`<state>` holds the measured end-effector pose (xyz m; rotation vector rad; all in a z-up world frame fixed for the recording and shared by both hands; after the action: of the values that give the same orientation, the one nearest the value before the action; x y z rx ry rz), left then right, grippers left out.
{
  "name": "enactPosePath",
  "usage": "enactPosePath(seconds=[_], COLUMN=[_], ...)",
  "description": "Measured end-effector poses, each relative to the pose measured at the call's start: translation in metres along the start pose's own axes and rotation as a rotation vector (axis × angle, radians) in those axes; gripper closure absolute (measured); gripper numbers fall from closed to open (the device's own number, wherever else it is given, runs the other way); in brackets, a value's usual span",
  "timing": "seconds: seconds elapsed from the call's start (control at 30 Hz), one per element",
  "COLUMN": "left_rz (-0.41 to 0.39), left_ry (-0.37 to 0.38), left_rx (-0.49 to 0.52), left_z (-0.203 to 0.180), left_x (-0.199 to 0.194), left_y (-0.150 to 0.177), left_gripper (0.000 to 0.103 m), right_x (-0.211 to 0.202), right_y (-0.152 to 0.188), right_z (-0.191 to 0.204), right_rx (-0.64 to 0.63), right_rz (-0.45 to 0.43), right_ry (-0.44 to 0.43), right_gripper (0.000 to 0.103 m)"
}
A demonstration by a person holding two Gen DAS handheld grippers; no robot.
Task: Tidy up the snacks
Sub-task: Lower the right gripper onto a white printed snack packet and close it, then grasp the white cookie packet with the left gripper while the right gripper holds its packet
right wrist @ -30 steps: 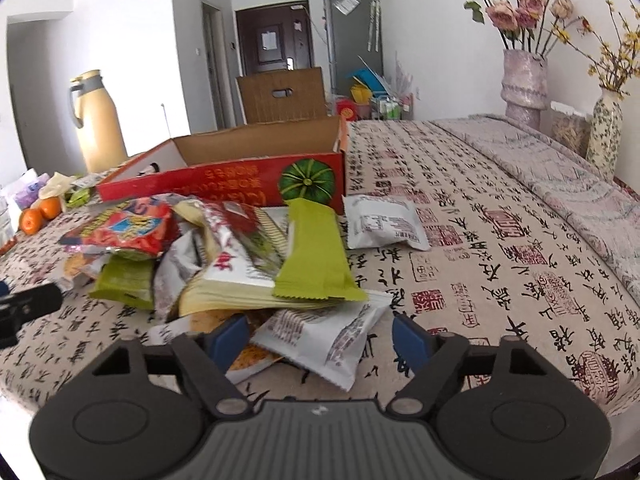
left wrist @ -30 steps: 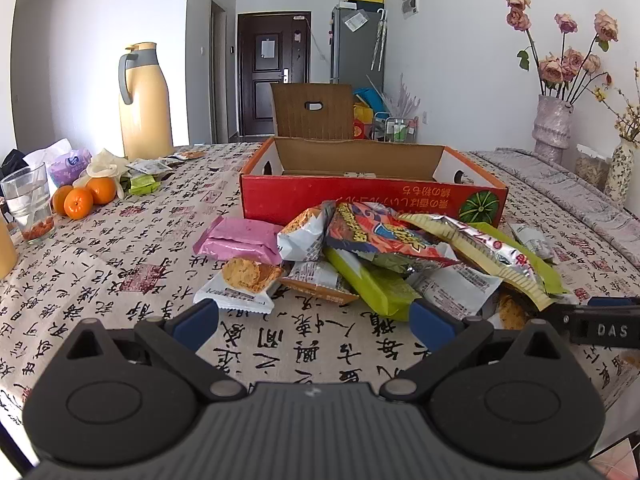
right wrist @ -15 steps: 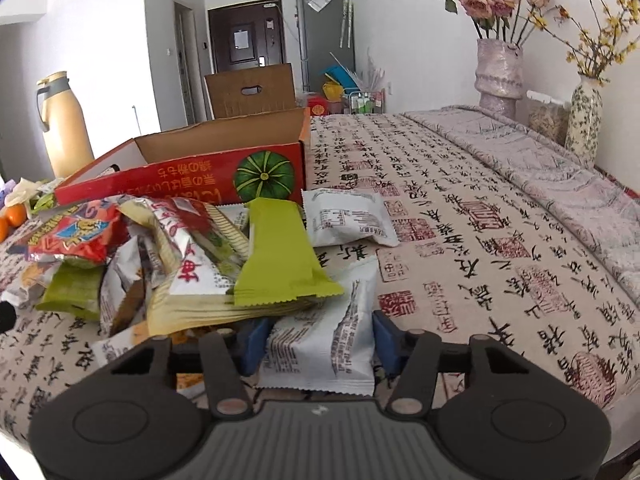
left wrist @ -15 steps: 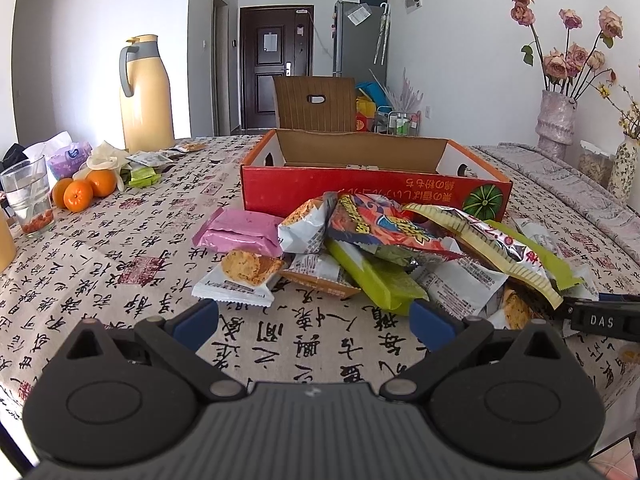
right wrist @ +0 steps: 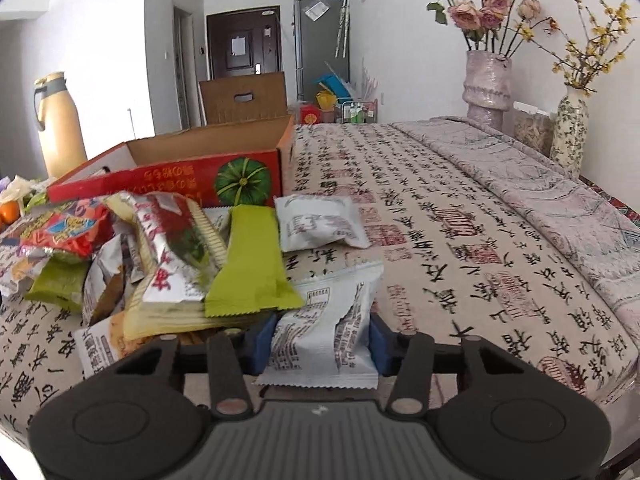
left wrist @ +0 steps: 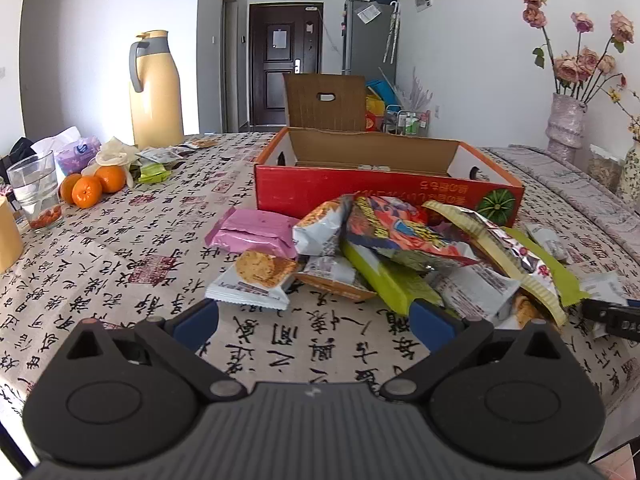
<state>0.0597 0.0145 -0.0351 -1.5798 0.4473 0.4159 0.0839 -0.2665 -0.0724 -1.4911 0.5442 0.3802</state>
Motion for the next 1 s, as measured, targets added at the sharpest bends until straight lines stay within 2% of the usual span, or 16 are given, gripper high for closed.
enactPosePath(seconds=[0.4,0.63,0.77,0.87,0.93,1.0], left_rz=[0.043,0.097,0.116,0.133,0.157,0.175], left_ry=[-0.094,-0.121,-0.107,-0.085,-0.062,-0.045], left_rx=[0.010,0.075,0.101,0.104,0.097,0.086], left_z=[0.032,0.043,0.044,0.046,0.049,0.051], left_x=[0.030,0.061,0.071,0.078,0.085,0.088], left_y=[-0.015,-0.026,-0.025,-0.026,-0.025,-0.026], left_gripper=[0.000,0.000,0.001,0.011,0.024,0.030], right_x=[0.006,0.015,0.018,0.020,0.021,0.021], right_y=[-0.011,-0.015,-0.015,-0.016,-0.016,-0.017], right_z=[-0.026,-0.030,-0.028,-0.027,-0.027,-0.027], right_rx=[0.043,0.058,0.062,0.064,0.063,0.064], right_rz=[-0.038,-0.035,-0.032,-0.030,-0.029,-0.029], right_ry=[0.043,0.053,0.054,0.055,0.055,0.056], right_gripper=[0.056,0.056,0.056,0.056,0.056,0.056])
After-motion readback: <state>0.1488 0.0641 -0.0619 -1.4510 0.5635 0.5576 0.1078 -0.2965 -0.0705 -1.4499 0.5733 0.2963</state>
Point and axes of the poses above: each gripper's, at about its wrist camera, not at the fingertips, and x roughly the way its jaws point, z to its left, y to its underside, the point moved 3 cm from there along x, roughly the way its jaws point, and after that the axes turned 5 degrees about y, right-handed, at the moved point
